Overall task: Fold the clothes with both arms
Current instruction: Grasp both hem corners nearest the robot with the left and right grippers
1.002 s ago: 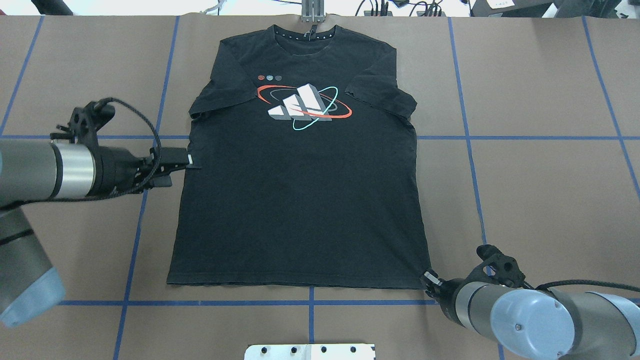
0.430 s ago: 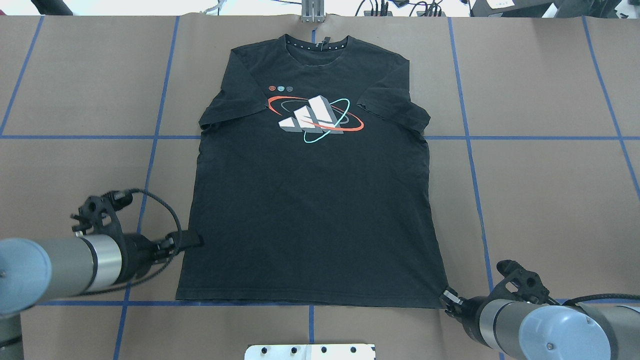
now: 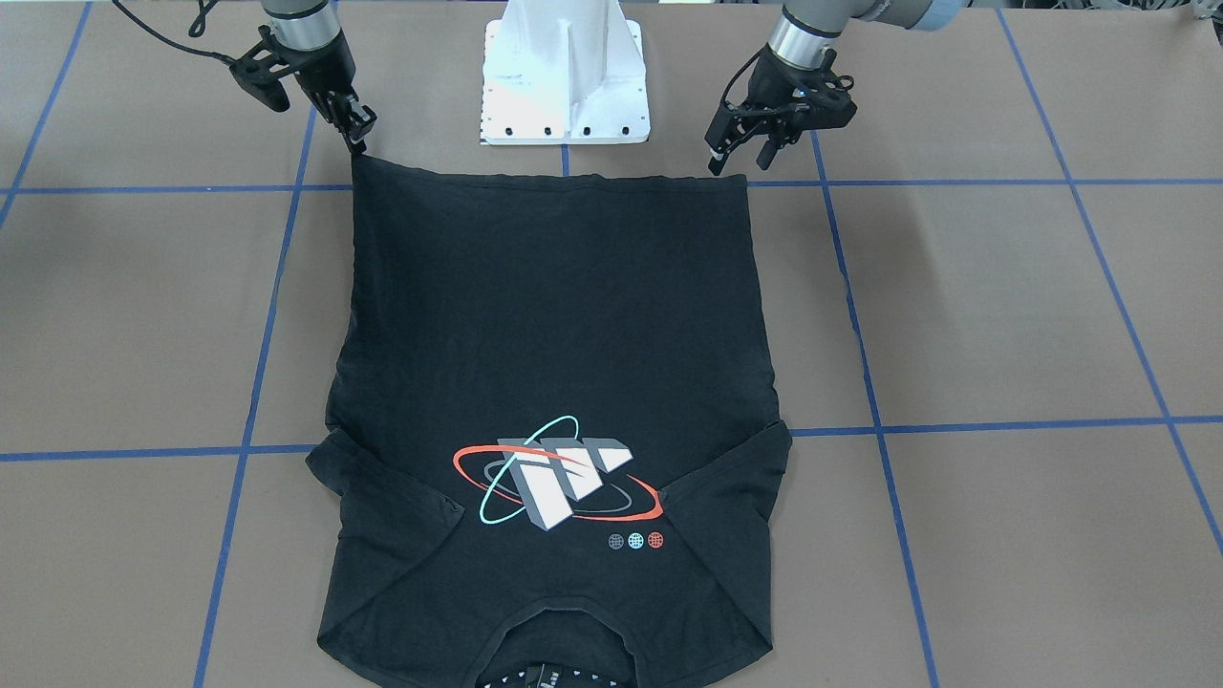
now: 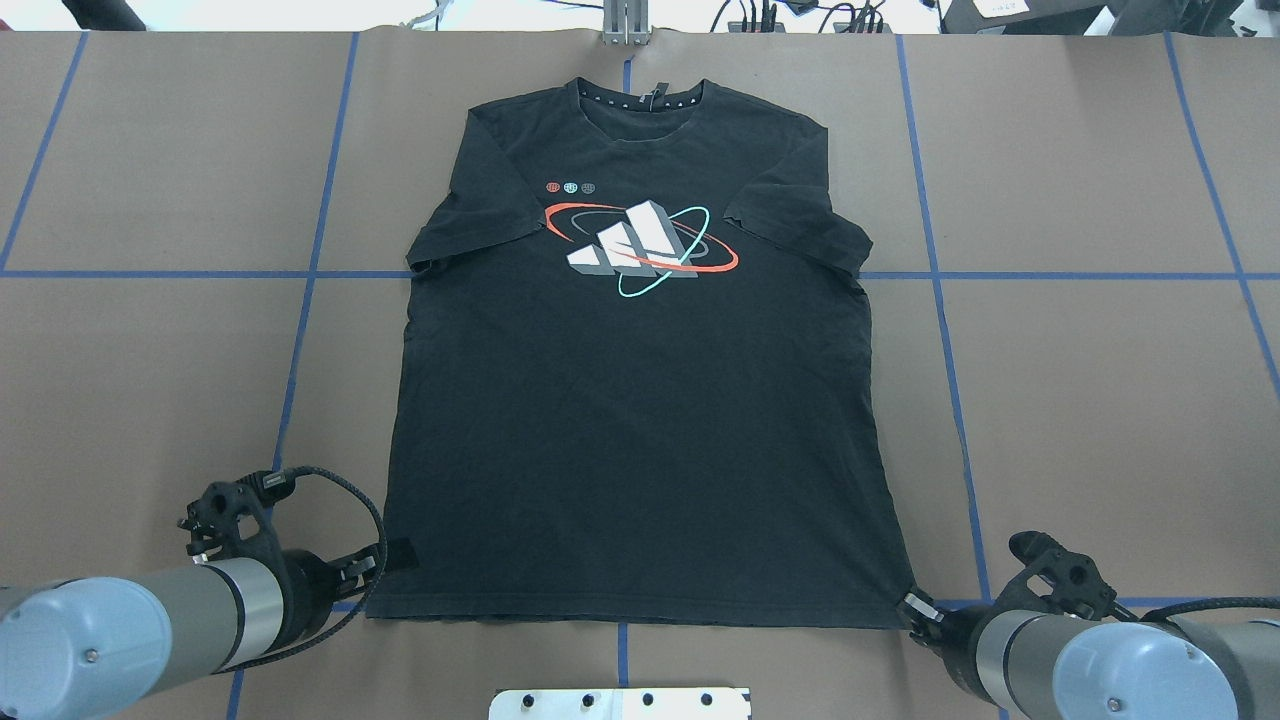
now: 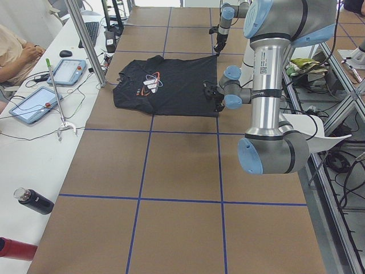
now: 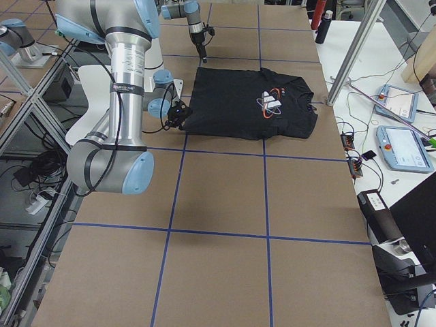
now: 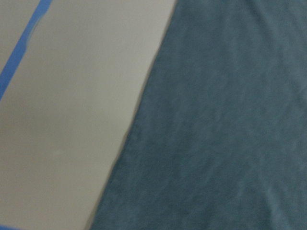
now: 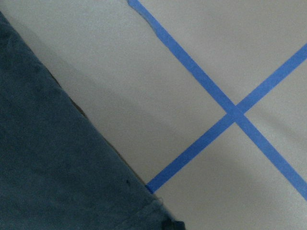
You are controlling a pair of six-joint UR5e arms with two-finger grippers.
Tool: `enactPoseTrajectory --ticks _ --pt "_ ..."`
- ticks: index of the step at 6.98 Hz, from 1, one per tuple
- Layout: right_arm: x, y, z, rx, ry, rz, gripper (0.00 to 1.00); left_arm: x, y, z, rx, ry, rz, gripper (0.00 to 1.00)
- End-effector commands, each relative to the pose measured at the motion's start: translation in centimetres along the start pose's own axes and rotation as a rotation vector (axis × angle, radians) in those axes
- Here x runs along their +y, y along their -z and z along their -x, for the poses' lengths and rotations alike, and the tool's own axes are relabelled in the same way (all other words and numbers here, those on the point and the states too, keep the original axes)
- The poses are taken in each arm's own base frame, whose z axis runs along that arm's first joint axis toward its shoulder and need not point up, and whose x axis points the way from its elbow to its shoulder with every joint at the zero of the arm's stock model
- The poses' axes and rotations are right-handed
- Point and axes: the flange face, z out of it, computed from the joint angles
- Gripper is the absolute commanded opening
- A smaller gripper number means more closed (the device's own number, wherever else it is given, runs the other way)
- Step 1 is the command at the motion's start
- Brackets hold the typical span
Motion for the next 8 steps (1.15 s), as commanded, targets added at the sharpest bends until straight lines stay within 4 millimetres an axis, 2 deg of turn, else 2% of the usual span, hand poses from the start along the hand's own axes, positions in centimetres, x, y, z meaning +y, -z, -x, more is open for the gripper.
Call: enactPoseTrajectory --ticks 1,2,8 --pt "-0.2 0.0 -0.3 0.005 0.004 -0.004 0.0 1.2 -1.5 1.2 -0.059 -0.008 -0.002 0.85" --pt "-0.2 0.1 -0.3 0.004 0.005 -0.002 0.0 2.2 -2.7 1.9 -0.082 0.006 0.01 0.79" --pt "-0.2 0.3 -0.2 0.001 0.002 -0.001 0.0 3.9 -4.0 2.4 -0.105 -0.001 0.03 0.53"
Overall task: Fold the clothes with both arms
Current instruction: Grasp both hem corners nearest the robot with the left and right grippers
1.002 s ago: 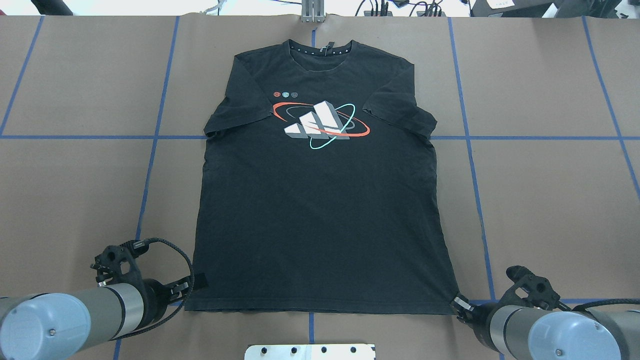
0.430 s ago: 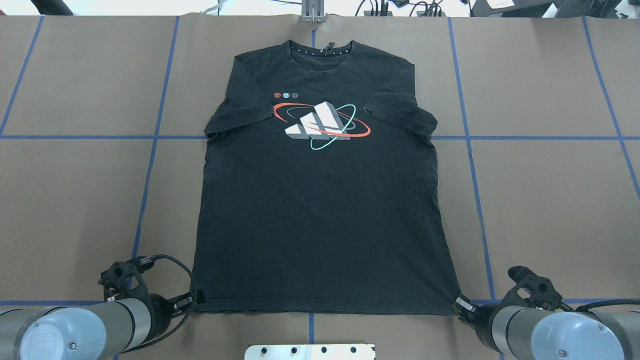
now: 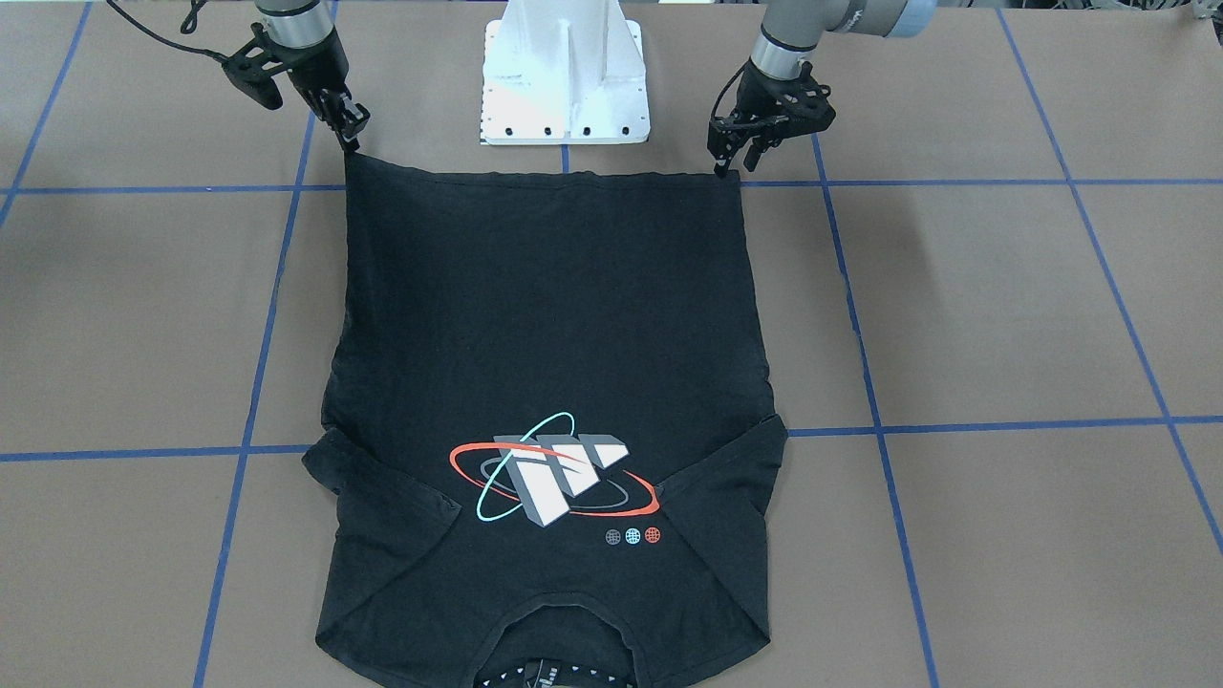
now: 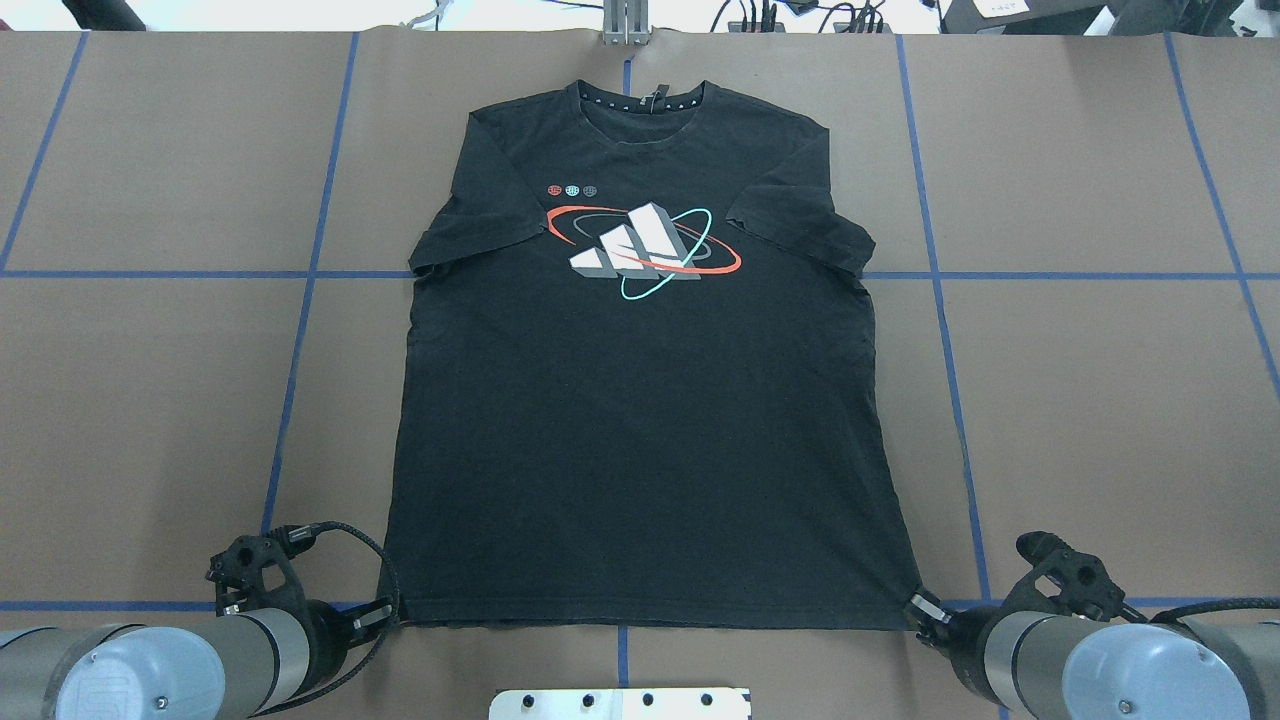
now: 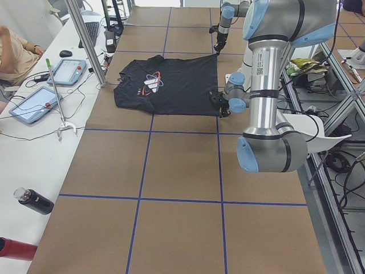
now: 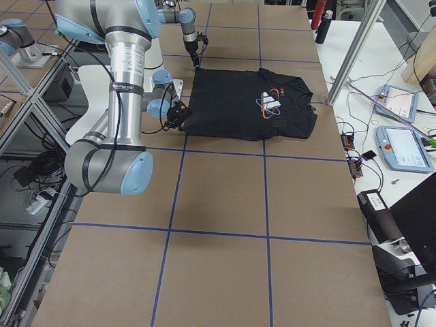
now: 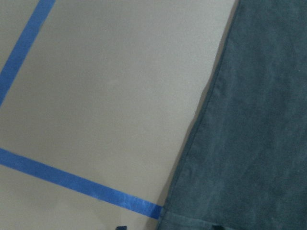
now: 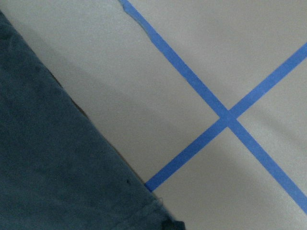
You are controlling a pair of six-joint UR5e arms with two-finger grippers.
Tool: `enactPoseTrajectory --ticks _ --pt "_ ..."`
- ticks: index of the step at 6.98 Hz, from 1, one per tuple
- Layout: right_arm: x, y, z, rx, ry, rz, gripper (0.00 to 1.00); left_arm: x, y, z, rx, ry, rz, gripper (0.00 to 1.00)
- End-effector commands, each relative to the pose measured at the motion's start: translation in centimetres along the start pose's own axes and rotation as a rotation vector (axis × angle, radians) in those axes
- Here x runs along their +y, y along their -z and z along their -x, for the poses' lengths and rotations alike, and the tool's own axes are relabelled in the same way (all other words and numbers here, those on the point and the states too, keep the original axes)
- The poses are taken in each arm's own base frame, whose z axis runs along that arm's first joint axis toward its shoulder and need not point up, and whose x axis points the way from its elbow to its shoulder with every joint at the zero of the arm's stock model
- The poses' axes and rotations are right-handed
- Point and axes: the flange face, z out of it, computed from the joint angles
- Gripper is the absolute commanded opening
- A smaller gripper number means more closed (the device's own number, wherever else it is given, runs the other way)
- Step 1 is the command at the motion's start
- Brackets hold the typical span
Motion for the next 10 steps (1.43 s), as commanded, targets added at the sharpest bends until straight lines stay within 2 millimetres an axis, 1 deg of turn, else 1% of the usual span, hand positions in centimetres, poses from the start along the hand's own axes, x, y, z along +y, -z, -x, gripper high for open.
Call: enactPoseTrajectory --ticks 1,2,3,5,6,7,8,9,10 --pt "0.0 0.0 0.0 0.0 0.0 -0.001 0.0 0.3 -0.4 0.1 -0.006 -0.003 0.002 0.43" --pt "0.0 0.0 0.0 0.0 0.0 -0.001 0.0 0.3 -0.3 0.0 -0.003 -0.002 0.003 0.17" --pt "0.0 0.0 0.0 -0.001 0.0 0.0 0.0 0.3 0.0 -0.2 0.003 -0.001 0.007 0.0" --pt "0.0 0.0 0.0 -0.001 0.0 0.0 0.0 0.1 1.5 -1.0 0.031 0.006 0.014 0.0" --pt "0.0 0.2 0.1 -0.005 0.0 0.003 0.0 -0.2 3.6 -1.6 0.064 0.013 0.021 0.0" --pt "0.0 0.5 0.1 -0.006 -0.001 0.004 0.0 -0.2 4.6 -1.9 0.08 0.015 0.025 0.0" --pt "-0.2 1.3 -0.2 -0.009 0.003 0.01 0.0 0.0 6.0 -2.5 0.105 0.016 0.038 0.0" --pt "-0.3 2.3 -0.9 0.002 0.012 0.021 0.0 0.3 8.9 -2.4 0.114 0.01 0.06 0.0" --pt "0.0 3.1 -1.4 0.01 0.023 0.041 0.0 1.6 10.5 -2.5 0.104 0.022 0.097 0.0"
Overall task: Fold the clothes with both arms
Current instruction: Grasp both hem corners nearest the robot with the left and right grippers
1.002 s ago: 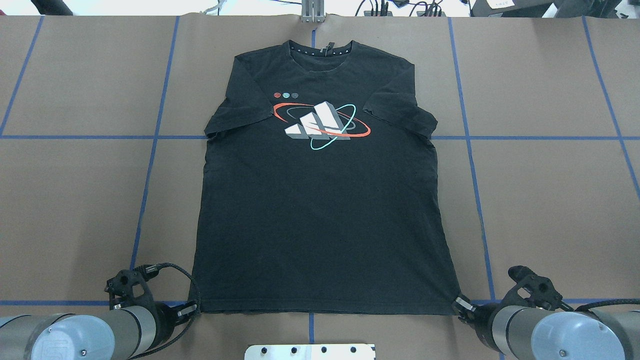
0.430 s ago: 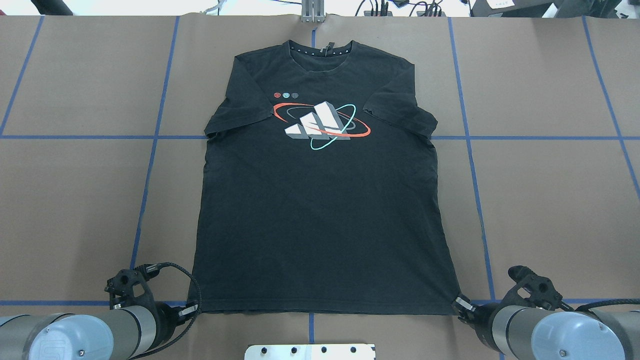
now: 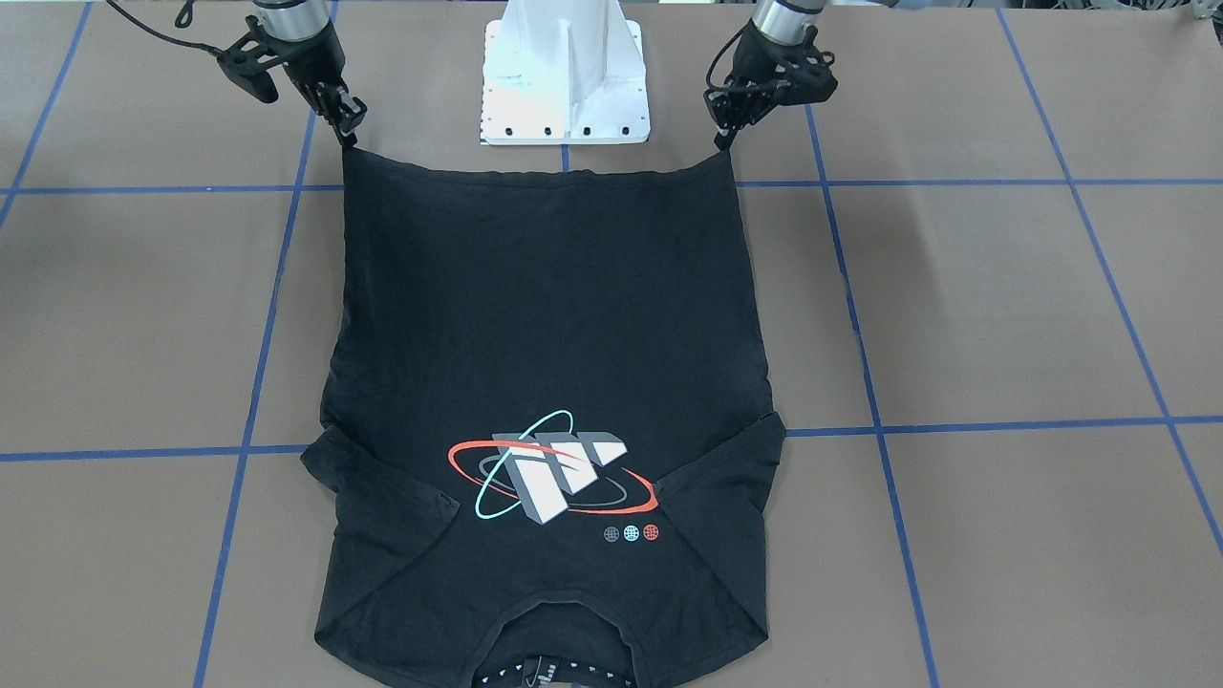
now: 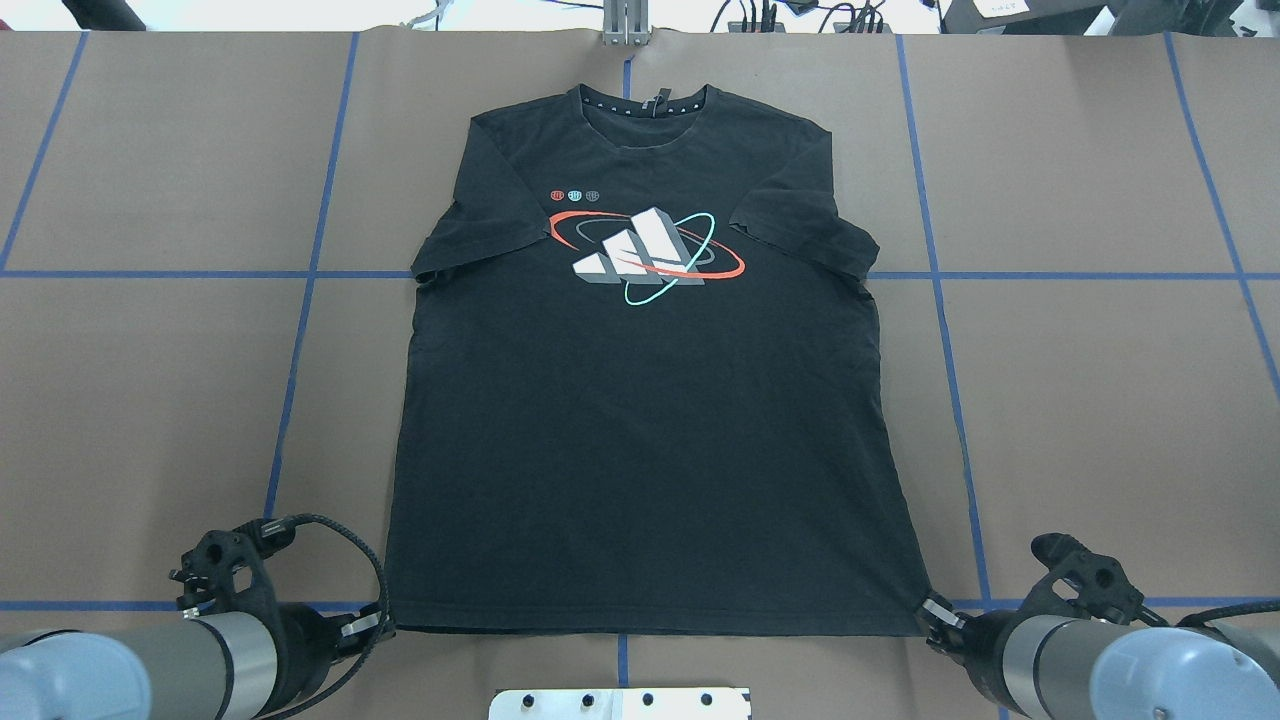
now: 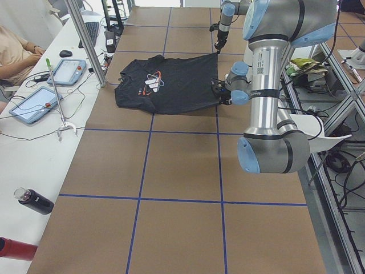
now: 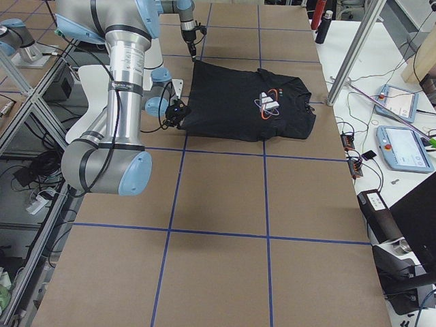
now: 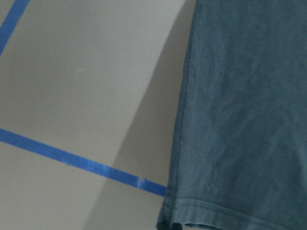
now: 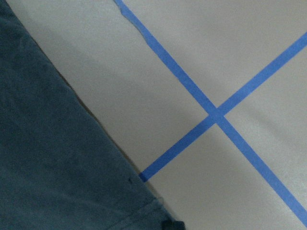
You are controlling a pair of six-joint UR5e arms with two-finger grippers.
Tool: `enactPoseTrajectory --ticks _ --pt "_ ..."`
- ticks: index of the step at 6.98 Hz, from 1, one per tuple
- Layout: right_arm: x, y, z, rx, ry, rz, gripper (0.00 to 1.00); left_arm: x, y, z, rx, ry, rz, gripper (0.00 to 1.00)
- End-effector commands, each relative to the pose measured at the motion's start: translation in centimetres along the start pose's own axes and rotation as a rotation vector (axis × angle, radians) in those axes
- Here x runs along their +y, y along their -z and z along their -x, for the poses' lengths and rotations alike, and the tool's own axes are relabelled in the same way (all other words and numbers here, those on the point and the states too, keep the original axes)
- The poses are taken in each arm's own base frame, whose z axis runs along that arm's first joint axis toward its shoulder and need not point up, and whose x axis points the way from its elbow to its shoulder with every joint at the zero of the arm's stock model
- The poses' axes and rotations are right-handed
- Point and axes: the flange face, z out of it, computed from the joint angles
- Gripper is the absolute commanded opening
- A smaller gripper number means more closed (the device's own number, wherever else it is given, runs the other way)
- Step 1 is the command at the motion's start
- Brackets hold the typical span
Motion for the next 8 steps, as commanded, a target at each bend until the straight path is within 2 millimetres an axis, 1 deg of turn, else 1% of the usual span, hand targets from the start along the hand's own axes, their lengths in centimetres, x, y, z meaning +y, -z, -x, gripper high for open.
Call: enactPoseTrajectory --ticks 1,2,3,4,5,6,7,8 --pt "1.1 1.9 -1.1 0.013 0.028 0.045 0.0 2.3 2.8 -0.4 -0.007 0.049 0.066 0.0" --pt "1.9 2.4 -1.4 0.017 0.044 0.065 0.0 3.4 3.3 -0.4 -0.019 0.048 0.12 0.0" --pt "2.4 2.9 -1.5 0.02 0.05 0.086 0.0 3.5 3.4 -0.3 -0.034 0.055 0.126 0.0" --pt "2.5 3.5 -1.4 0.022 0.049 0.104 0.0 3.4 4.3 -0.7 -0.022 0.114 0.131 0.0" --pt "2.5 4.6 -1.3 0.018 0.047 0.121 0.0 3.0 4.8 0.0 -0.031 0.111 0.127 0.0" --pt "2.4 4.8 -1.5 0.024 0.047 0.126 0.0 2.6 5.4 0.4 -0.036 0.107 0.12 0.0" --pt "2.5 5.0 -1.4 0.026 0.046 0.137 0.0 2.5 5.4 0.8 -0.045 0.104 0.117 0.0" --pt "2.4 5.2 -1.4 0.03 0.042 0.144 0.0 2.4 5.5 0.7 -0.041 0.106 0.116 0.0"
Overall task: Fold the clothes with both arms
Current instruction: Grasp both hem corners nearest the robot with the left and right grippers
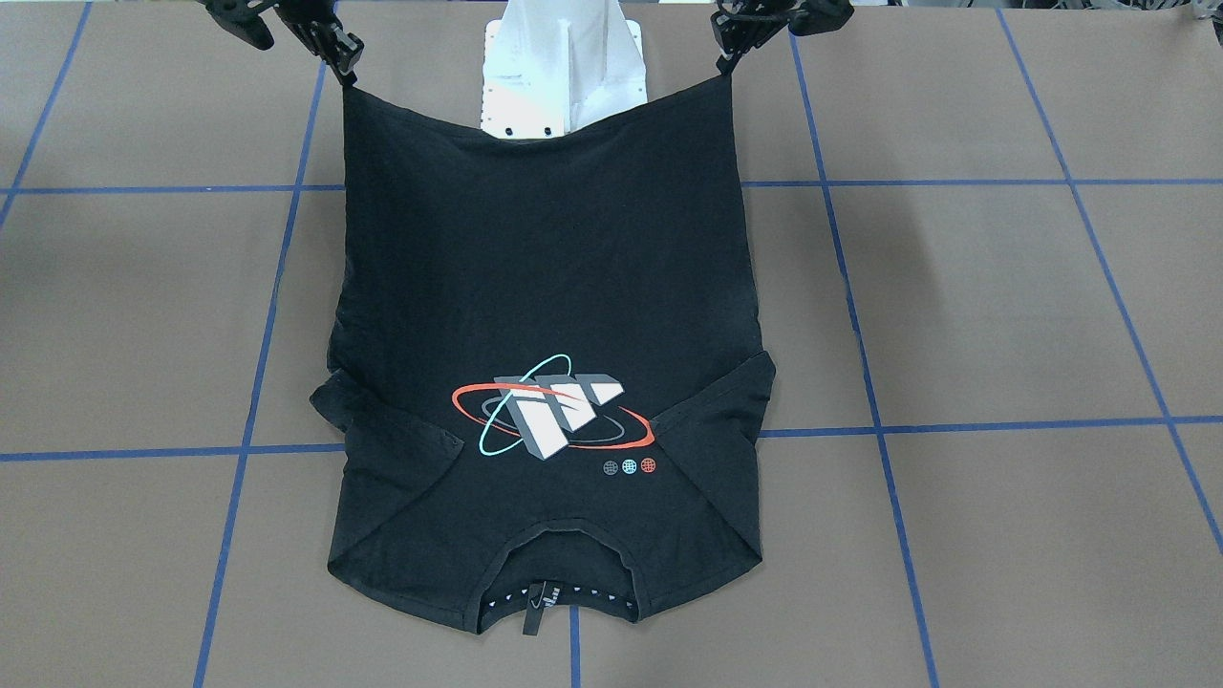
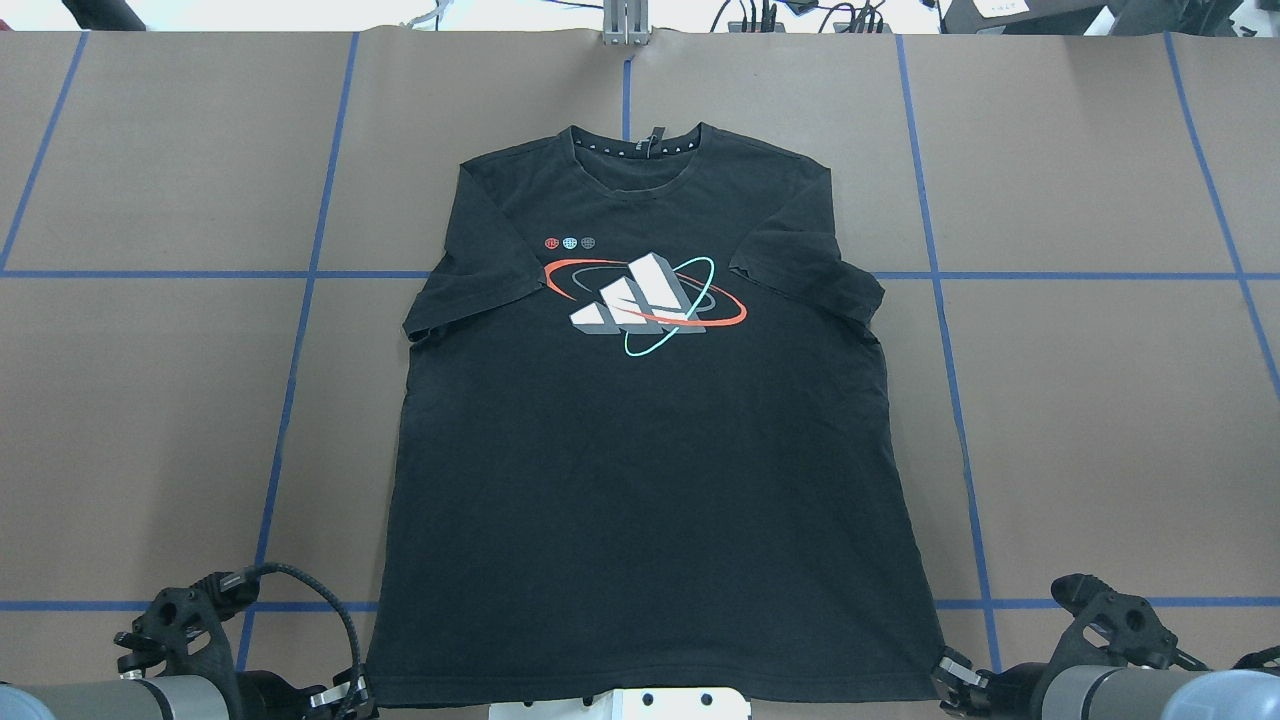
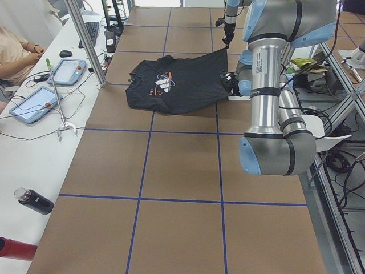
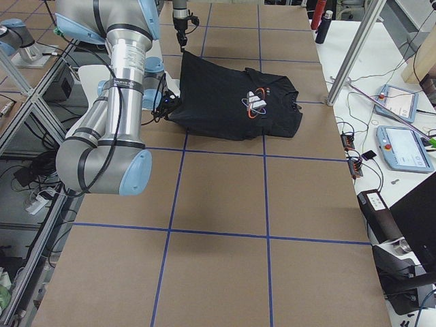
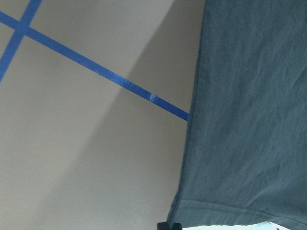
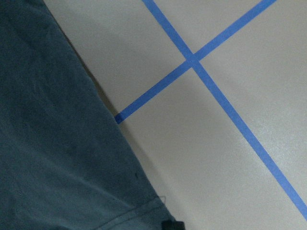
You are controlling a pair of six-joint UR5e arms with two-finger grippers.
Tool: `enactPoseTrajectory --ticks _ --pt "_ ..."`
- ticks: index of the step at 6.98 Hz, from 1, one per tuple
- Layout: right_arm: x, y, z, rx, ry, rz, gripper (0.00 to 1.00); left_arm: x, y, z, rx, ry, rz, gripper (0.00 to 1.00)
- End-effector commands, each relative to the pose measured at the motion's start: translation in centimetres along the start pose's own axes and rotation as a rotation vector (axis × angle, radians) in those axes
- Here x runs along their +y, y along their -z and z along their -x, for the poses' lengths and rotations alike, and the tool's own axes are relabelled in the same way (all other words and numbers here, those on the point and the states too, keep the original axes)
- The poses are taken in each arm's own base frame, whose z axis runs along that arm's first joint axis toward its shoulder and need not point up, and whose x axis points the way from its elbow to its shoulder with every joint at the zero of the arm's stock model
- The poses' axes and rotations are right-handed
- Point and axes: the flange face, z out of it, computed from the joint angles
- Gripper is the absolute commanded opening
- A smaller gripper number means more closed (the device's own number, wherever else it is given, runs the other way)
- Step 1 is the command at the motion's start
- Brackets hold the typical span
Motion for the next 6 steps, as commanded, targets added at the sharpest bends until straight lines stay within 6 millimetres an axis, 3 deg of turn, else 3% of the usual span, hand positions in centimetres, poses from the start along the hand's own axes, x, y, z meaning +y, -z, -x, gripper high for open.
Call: enactPoseTrajectory --ticks 1,2,4,6 --pt "-0.8 1.5 0.7 -0.008 -0.028 0.026 0.0 -0.1 1.3 -0.5 0.022 0.004 0.007 0.0" --pt "-2.6 2.6 1.6 -0.019 -0.074 0.03 0.0 0.0 2.2 -1.7 0.056 0.011 0.019 0.0" --pt "-8.7 5.5 3.5 -0.051 -0.146 0.027 0.0 -3.3 4.5 -5.8 0.167 -0.074 -0.032 0.0" --pt "-15.2 9.3 6.2 -0.11 -0.182 0.05 0.0 -8.4 6.3 -7.7 0.205 -0.126 -0.126 0.0"
